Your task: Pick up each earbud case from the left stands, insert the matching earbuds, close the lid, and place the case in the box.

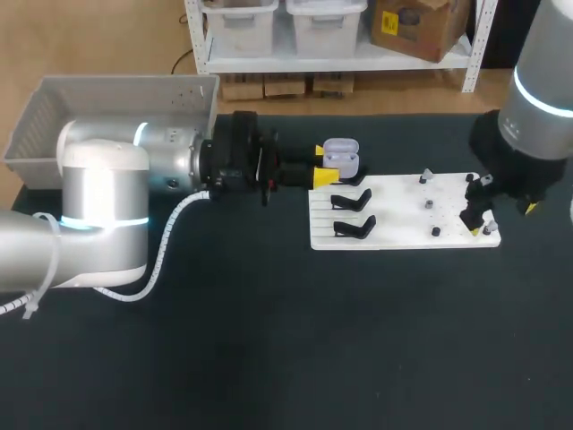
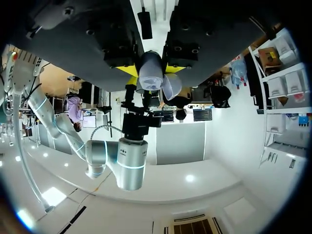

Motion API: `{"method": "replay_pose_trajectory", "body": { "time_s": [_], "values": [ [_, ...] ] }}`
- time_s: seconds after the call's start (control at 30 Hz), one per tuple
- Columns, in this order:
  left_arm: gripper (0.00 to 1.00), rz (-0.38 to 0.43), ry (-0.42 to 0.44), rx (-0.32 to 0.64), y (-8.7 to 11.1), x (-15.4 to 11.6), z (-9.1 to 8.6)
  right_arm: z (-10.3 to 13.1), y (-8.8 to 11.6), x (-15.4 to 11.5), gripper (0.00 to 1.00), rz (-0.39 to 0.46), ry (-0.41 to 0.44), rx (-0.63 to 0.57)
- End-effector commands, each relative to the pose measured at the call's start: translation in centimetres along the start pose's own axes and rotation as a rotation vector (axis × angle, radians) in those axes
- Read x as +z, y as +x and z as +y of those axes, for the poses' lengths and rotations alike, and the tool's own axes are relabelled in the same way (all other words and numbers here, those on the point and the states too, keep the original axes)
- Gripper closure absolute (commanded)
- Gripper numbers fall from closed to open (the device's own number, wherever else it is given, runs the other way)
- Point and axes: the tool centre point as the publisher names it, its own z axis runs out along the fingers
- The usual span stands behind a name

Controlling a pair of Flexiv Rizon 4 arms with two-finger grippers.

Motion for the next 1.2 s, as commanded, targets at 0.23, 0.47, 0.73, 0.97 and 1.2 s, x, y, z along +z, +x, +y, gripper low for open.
{"method": "replay_pose_trajectory", "body": {
  "time_s": [0.23,0.47,0.73,0.97,1.2],
  "values": [
    [1.00,-0.002,0.000,0.001,0.1,0.0,0.1,-0.7,-0.2,2.5,0.29,0.014,0.038,0.050],
    [1.00,-0.002,0.000,0.001,0.1,0.0,0.1,-0.7,-0.4,3.3,0.51,0.008,0.045,0.072],
    [1.00,-0.002,0.000,0.001,0.1,0.0,0.1,-1.2,-0.5,3.9,0.59,-0.002,0.071,0.104],
    [1.00,-0.002,0.000,0.001,0.1,0.0,0.1,-1.3,-0.7,4.4,0.54,0.010,0.081,0.112],
    [1.00,-0.002,0.000,0.001,0.1,0.0,0.1,-1.5,-1.2,4.8,0.56,0.009,0.097,0.125]
  ]
}}
